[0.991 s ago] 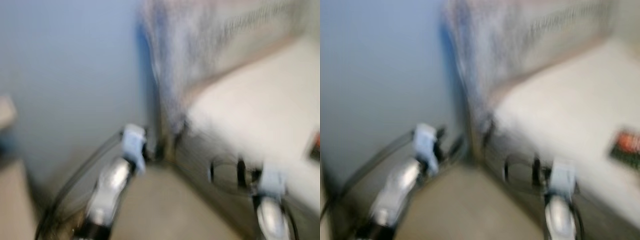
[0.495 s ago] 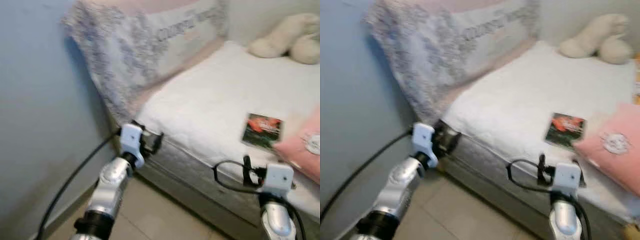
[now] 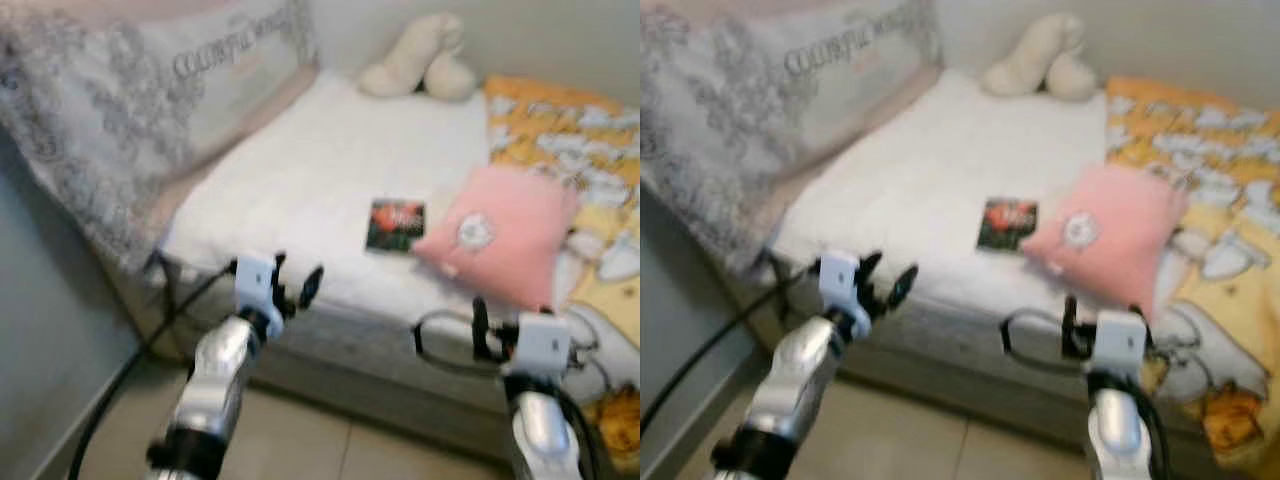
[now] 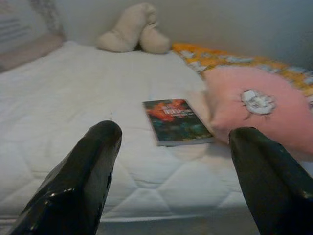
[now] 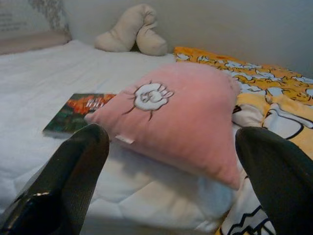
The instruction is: Clean up the room
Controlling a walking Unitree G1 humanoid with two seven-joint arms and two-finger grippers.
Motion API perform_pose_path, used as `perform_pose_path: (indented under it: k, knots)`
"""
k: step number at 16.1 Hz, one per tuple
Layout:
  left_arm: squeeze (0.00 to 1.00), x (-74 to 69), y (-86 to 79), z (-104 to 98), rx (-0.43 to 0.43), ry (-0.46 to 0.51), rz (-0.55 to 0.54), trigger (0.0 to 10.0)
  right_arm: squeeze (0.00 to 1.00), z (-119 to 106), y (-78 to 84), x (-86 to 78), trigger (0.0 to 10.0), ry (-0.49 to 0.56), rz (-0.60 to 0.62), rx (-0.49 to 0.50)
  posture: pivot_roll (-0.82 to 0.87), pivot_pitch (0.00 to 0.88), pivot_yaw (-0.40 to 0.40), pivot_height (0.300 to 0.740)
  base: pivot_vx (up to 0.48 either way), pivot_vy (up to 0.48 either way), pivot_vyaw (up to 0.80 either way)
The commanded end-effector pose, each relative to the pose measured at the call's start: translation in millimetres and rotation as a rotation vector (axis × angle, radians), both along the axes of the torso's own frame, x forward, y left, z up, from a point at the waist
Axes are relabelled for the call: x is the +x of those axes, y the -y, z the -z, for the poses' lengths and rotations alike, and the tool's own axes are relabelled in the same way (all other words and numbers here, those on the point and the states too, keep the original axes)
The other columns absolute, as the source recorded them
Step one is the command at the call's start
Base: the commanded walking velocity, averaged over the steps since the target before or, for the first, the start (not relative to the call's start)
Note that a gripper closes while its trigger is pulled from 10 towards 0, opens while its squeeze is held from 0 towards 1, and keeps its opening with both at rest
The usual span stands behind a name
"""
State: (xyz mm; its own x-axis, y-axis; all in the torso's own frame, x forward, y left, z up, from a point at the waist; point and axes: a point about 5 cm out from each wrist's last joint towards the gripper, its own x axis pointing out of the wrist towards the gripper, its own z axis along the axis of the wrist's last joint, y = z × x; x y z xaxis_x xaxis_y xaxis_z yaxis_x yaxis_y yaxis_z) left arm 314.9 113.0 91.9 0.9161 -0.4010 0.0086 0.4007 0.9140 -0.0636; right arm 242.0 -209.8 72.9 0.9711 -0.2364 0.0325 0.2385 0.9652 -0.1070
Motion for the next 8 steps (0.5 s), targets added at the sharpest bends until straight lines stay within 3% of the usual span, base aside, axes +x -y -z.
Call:
perform_pose_path:
  k: [1,2,5,8]
  knots:
    - [0.0,5.1,-2.2,2.4,0.048,-0.022,-0.05,10.0,0.0,-0.6,5.4,1.3,10.0,-0.007,0.021,0.025,0.13,0.0,0.034,0.74,0.0,0.0,-0.74]
    - [1.0,4.3,-8.8,7.6,0.026,-0.055,-0.095,10.0,0.0,2.8,9.1,-0.8,10.0,-0.017,0.04,0.049,0.13,0.0,0.035,0.74,0.0,0.0,-0.74]
    - [1.0,-1.6,-16.4,16.6,-0.018,-0.101,-0.166,10.0,0.0,7.3,11.4,-2.9,10.0,-0.04,0.034,0.053,0.12,0.0,0.034,0.74,0.0,0.0,0.0]
    - [1.0,4.3,-14.0,9.8,-0.018,-0.071,-0.194,10.0,0.0,5.0,8.2,1.9,10.0,-0.034,0.01,0.05,0.12,0.0,0.029,0.74,0.0,0.0,0.0]
